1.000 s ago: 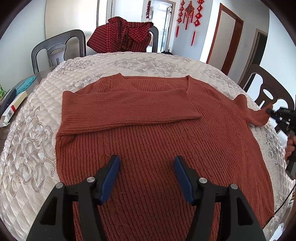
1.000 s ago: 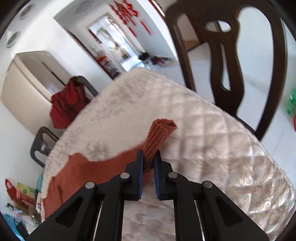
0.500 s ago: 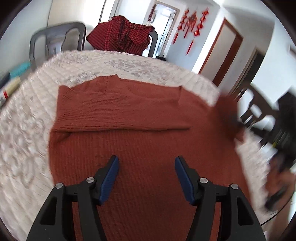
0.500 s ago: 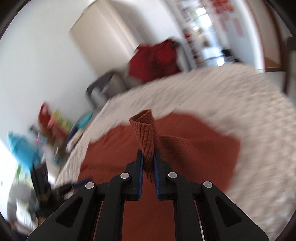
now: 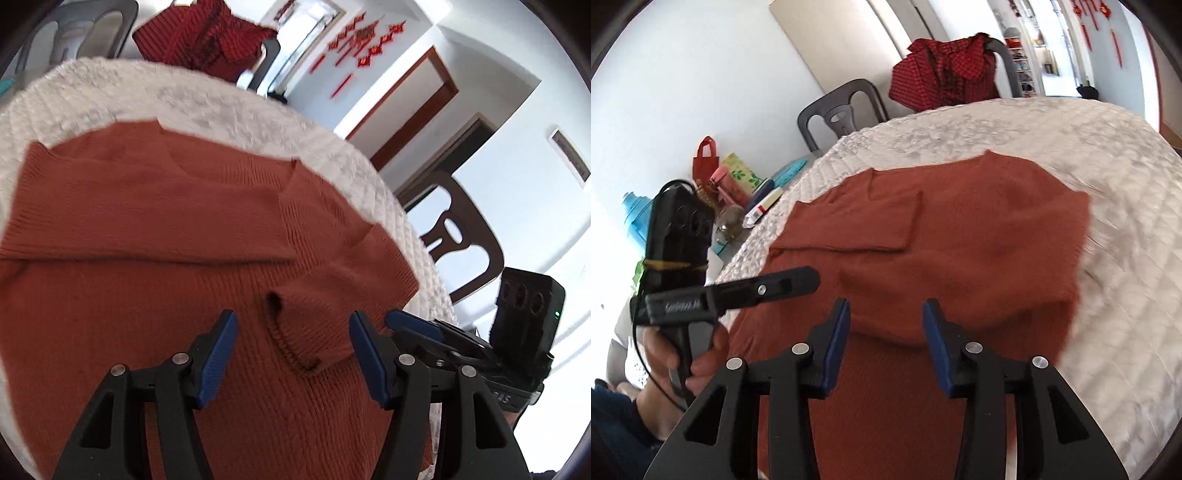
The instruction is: Fold small clothes
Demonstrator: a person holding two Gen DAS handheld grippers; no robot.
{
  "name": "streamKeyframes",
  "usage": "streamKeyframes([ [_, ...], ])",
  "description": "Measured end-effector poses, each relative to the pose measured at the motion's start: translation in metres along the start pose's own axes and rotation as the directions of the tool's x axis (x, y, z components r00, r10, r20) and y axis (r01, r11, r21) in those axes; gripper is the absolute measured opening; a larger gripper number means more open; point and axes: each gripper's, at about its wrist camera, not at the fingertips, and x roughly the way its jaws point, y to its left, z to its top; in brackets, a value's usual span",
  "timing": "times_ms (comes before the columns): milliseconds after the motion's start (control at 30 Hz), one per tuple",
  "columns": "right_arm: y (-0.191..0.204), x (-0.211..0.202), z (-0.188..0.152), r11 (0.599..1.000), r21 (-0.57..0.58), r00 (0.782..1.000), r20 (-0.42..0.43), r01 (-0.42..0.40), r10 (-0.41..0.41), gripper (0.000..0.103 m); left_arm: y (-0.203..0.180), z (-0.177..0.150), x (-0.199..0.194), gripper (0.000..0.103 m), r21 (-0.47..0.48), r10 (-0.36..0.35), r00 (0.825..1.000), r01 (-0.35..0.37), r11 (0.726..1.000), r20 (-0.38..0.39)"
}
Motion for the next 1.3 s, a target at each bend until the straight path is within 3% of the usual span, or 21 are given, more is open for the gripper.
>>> streamKeyframes([
  [133,-0.015,-0.006,-0.01,0.999,0.048,1.0,0.001,0.02,-0.02,0.042,-0.012,-0.001,0.007,0.057,0.029,-0.021,1.0,0.021,0.999,0.004],
  [200,-0.02,-0.007,-0.013,0.997,0.07,1.0,0.004,0.025,-0.025,0.042,-0.017,0.001,0.015,0.03,0.031,-0.038,0.999,0.038,0.999,-0.02],
  [233,-0.023,-0.008,-0.014,0.996,0.084,1.0,0.008,0.022,-0.023,0.042,-0.018,0.002,0.019,0.025,0.031,-0.029,0.999,0.03,0.999,-0.027],
  [267,-0.025,-0.009,-0.013,0.996,0.093,1.0,0.012,0.018,-0.019,0.042,-0.019,0.003,0.023,0.011,0.038,-0.019,0.999,0.02,0.999,-0.036],
  [300,-0.026,-0.009,-0.013,0.995,0.101,1.0,0.017,0.015,-0.017,0.042,-0.021,0.004,0.027,0.007,0.047,-0.008,0.999,0.011,0.999,-0.045],
  [367,-0.027,-0.009,-0.012,0.994,0.107,1.0,0.024,0.016,-0.018,0.042,-0.023,0.008,0.023,0.006,0.064,-0.012,0.999,0.014,0.998,-0.035],
  [600,-0.031,-0.007,-0.011,0.993,0.118,0.999,0.017,0.026,-0.028,0.042,-0.042,0.058,-0.019,0.006,0.203,-0.079,0.991,0.056,0.978,0.109],
  [767,-0.03,-0.002,-0.005,0.992,0.114,0.999,0.007,0.05,-0.051,0.042,0.003,0.081,0.003,0.006,0.128,0.02,0.999,-0.026,0.991,0.048],
  [933,-0.03,0.0,-0.004,0.993,0.094,0.998,-0.003,0.065,-0.065,0.042,0.038,0.072,0.025,0.006,0.058,0.062,0.998,-0.061,0.996,-0.018],
  [1000,-0.029,-0.002,-0.002,0.994,0.086,0.997,0.001,0.074,-0.075,0.042,0.039,0.068,0.022,0.007,0.049,0.047,0.999,-0.046,0.998,-0.014],
  [1167,-0.029,-0.012,0.01,0.991,0.078,0.991,0.063,0.109,-0.114,0.042,0.038,0.072,-0.007,0.011,0.046,0.125,0.988,-0.129,0.991,0.089],
  [1300,-0.032,-0.01,0.025,0.986,0.06,0.985,0.077,0.153,-0.157,0.032,0.024,0.071,-0.021,0.019,0.084,0.097,0.986,-0.109,0.99,0.134],
])
